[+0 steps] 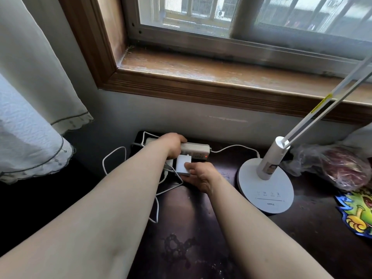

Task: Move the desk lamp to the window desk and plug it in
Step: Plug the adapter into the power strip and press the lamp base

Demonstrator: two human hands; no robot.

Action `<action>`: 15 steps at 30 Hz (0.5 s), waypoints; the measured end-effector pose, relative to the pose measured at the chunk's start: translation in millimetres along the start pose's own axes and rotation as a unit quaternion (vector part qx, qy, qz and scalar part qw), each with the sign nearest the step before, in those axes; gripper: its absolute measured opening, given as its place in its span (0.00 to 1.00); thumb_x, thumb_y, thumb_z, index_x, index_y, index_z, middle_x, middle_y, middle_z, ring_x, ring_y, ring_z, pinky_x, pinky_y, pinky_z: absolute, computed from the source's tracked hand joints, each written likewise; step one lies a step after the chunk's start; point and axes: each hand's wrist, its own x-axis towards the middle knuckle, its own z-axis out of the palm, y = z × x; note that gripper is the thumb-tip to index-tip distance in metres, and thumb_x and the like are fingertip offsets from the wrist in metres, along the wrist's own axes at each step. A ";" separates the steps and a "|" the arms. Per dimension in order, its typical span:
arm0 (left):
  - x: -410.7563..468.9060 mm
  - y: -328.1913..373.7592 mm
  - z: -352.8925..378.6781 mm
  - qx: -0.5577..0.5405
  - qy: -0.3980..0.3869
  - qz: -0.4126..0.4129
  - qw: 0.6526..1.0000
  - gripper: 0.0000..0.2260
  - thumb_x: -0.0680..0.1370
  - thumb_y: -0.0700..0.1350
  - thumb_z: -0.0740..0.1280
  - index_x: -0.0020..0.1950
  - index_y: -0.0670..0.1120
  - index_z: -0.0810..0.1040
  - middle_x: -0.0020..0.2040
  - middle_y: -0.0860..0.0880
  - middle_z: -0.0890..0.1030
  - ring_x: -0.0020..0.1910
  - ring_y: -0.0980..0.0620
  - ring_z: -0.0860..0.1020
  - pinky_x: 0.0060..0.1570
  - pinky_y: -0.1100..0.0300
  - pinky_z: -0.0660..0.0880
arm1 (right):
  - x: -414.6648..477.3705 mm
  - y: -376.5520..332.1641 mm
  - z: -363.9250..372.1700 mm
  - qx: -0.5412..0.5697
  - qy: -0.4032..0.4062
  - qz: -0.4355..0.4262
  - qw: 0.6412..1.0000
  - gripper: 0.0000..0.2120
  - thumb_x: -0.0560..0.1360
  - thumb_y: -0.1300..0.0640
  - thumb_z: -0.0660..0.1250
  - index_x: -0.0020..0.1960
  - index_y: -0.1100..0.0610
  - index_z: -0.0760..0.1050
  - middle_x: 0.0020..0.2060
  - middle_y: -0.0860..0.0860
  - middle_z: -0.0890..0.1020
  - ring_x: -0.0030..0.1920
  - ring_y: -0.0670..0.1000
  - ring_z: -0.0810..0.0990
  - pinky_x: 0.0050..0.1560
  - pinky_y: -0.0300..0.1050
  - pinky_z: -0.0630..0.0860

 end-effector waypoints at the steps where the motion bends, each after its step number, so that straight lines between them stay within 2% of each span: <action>1: -0.3 0.5 -0.3 0.000 0.001 -0.001 1.000 0.23 0.79 0.36 0.57 0.73 0.51 0.70 0.73 0.48 0.70 0.69 0.46 0.72 0.66 0.60 0.69 | 0.8 0.1 0.6 0.009 -0.001 0.001 1.000 0.19 0.75 0.74 0.61 0.66 0.72 0.66 0.39 0.61 0.76 0.36 0.57 0.78 0.49 0.56 0.76; 5: -1.7 2.2 -1.6 -0.006 0.001 -0.003 1.000 0.23 0.79 0.35 0.57 0.73 0.51 0.70 0.73 0.47 0.70 0.68 0.45 0.72 0.65 0.60 0.70 | 3.9 2.0 2.0 0.026 -0.005 0.003 1.000 0.19 0.75 0.73 0.62 0.66 0.71 0.67 0.42 0.61 0.77 0.36 0.57 0.79 0.40 0.55 0.79; 7: -2.2 2.1 -1.8 -0.008 -0.001 -0.005 1.000 0.23 0.79 0.35 0.57 0.73 0.51 0.70 0.72 0.47 0.71 0.67 0.45 0.73 0.62 0.61 0.71 | 5.4 1.4 -0.2 0.015 -0.020 0.008 1.000 0.16 0.76 0.71 0.62 0.64 0.69 0.69 0.45 0.62 0.78 0.39 0.57 0.79 0.41 0.52 0.80; 8: -2.3 2.0 -1.9 -0.008 -0.001 -0.006 1.000 0.23 0.79 0.35 0.57 0.73 0.51 0.70 0.72 0.47 0.71 0.66 0.45 0.74 0.62 0.61 0.71 | 3.9 -0.9 -1.7 0.001 -0.032 0.015 0.999 0.12 0.77 0.70 0.62 0.60 0.66 0.71 0.44 0.60 0.78 0.39 0.56 0.79 0.42 0.50 0.79; 10: -1.8 1.5 -1.6 -0.009 -0.002 -0.007 1.000 0.23 0.79 0.36 0.57 0.73 0.51 0.70 0.72 0.47 0.71 0.66 0.45 0.74 0.61 0.62 0.71 | 0.3 -7.1 -6.7 -0.046 -0.052 0.037 0.997 0.03 0.77 0.66 0.62 0.50 0.61 0.72 0.35 0.55 0.74 0.31 0.50 0.78 0.37 0.44 0.76; 11: -1.7 1.4 -1.4 -0.010 -0.003 -0.008 1.000 0.23 0.79 0.36 0.57 0.73 0.51 0.70 0.72 0.47 0.71 0.66 0.45 0.74 0.62 0.62 0.71 | -0.8 -9.8 -10.1 -0.071 -0.060 0.048 0.994 0.02 0.77 0.64 0.62 0.49 0.59 0.71 0.33 0.54 0.73 0.28 0.49 0.77 0.34 0.42 0.74; 14: -0.8 1.6 -0.7 -0.009 -0.006 -0.009 1.000 0.23 0.79 0.36 0.57 0.73 0.51 0.69 0.73 0.47 0.69 0.68 0.45 0.72 0.64 0.62 0.69 | -5.3 -14.7 -20.5 -0.123 -0.081 0.082 0.986 0.08 0.75 0.58 0.60 0.53 0.57 0.71 0.37 0.57 0.80 0.33 0.53 0.80 0.30 0.38 0.71; 15: -0.2 1.4 -0.3 -0.009 -0.006 -0.010 1.000 0.23 0.79 0.36 0.57 0.73 0.51 0.69 0.73 0.47 0.69 0.69 0.45 0.71 0.65 0.61 0.68 | -7.0 -14.6 -23.3 -0.129 -0.090 0.085 0.984 0.09 0.74 0.57 0.58 0.53 0.57 0.71 0.36 0.57 0.81 0.31 0.52 0.79 0.28 0.36 0.68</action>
